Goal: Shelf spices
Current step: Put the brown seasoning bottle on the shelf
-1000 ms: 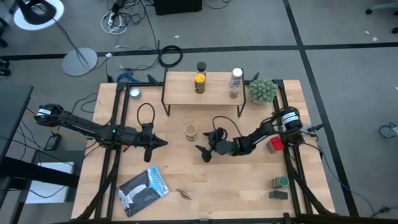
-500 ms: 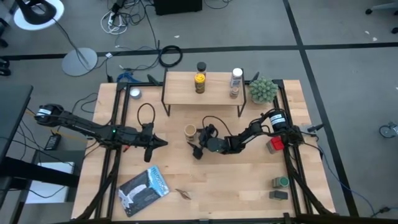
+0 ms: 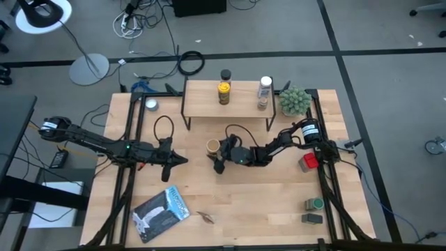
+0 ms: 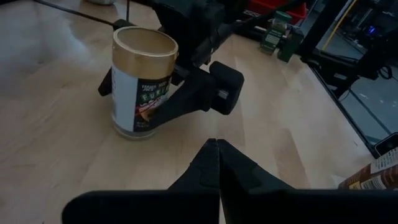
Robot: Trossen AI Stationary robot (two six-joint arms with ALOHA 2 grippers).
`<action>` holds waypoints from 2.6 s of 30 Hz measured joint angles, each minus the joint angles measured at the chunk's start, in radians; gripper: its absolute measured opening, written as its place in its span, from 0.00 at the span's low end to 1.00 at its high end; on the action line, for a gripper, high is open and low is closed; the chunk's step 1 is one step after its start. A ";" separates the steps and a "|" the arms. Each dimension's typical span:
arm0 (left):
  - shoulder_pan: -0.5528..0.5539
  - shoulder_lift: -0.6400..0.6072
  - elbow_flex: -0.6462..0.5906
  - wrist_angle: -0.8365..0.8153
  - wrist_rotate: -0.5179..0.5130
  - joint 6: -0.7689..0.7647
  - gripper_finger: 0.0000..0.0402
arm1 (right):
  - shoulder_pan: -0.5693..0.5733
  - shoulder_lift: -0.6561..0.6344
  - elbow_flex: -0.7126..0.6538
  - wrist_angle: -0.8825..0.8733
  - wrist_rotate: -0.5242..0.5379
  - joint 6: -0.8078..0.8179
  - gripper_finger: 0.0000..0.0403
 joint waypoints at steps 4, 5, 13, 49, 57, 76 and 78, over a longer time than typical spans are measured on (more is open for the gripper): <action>0.000 0.000 0.000 0.000 0.000 0.000 0.00 | -0.004 0.000 0.017 0.000 -0.006 -0.032 0.73; 0.000 0.000 0.000 0.000 0.000 0.000 0.00 | -0.004 0.000 0.018 0.001 -0.009 -0.038 0.71; 0.000 0.000 0.000 0.001 0.000 0.000 0.00 | 0.007 0.000 0.018 0.005 -0.008 -0.035 0.68; 0.002 0.000 0.000 0.290 -0.077 0.026 0.50 | 0.127 -0.377 0.017 -0.334 -0.083 -0.085 0.69; 0.002 0.015 0.000 0.361 -0.054 0.075 0.49 | 0.127 -0.377 0.017 -0.317 -0.179 -0.007 0.69; 0.002 0.123 0.105 0.435 -0.026 0.367 0.49 | 0.127 -0.376 0.017 -0.290 -0.222 -0.048 0.69; 0.002 0.123 0.105 0.448 -0.026 0.365 0.49 | 0.127 -0.376 0.017 -0.290 -0.222 -0.049 0.69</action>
